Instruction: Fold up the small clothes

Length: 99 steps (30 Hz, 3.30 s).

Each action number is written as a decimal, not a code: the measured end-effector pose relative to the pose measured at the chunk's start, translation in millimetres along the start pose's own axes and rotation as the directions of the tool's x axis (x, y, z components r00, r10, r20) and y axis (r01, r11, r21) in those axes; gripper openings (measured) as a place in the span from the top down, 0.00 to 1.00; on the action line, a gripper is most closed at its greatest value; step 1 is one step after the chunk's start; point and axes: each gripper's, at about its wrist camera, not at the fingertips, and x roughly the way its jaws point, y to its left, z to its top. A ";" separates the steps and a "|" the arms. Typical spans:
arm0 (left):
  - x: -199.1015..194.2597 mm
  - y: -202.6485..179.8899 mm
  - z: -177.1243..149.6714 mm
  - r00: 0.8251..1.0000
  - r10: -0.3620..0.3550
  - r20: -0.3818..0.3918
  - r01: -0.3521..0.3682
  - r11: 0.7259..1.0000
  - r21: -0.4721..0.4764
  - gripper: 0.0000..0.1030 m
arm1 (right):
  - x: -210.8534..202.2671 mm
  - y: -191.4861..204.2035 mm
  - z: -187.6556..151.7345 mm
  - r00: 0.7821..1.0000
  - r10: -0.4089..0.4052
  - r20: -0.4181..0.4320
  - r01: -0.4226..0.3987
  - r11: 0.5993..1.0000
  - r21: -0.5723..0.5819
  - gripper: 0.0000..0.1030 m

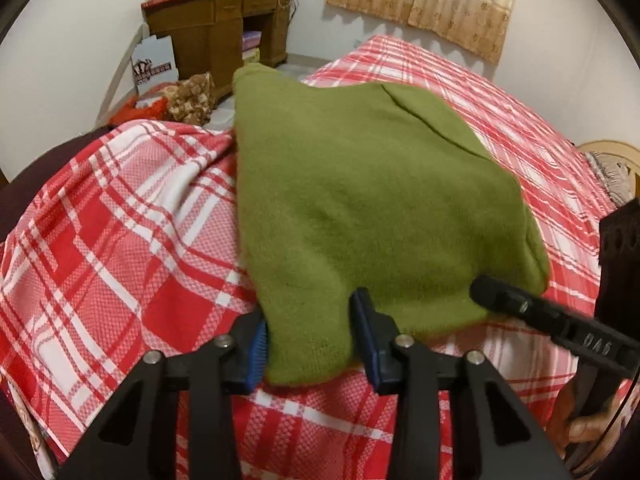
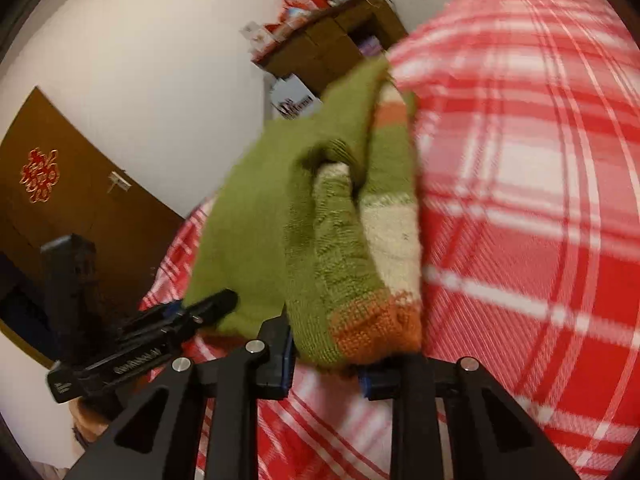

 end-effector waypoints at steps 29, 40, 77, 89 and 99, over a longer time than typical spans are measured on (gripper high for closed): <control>-102.3 -41.7 -40.9 0.925 0.320 0.206 -0.343 0.936 0.084 0.22 | -97.5 97.4 -92.6 0.885 -0.420 0.200 0.453 0.877 -0.163 0.32; -190.3 -39.2 -26.8 0.774 0.359 0.522 -0.420 0.907 0.000 0.00 | -203.2 188.5 -68.2 0.681 -0.373 0.630 0.577 0.803 -0.148 0.16; -248.9 -61.7 -44.6 0.652 0.373 0.660 -0.450 0.891 -0.059 0.00 | -235.3 207.1 -104.5 0.515 -0.421 0.747 0.615 0.788 0.020 0.09; -237.4 -61.1 -39.6 0.700 0.347 0.624 -0.425 0.905 -0.026 0.00 | -235.7 205.7 -105.2 0.521 -0.422 0.742 0.610 0.792 0.021 0.09; -236.1 -64.6 -41.4 0.711 0.334 0.619 -0.417 0.909 -0.012 0.00 | -235.7 203.9 -104.4 0.529 -0.423 0.736 0.602 0.798 0.026 0.09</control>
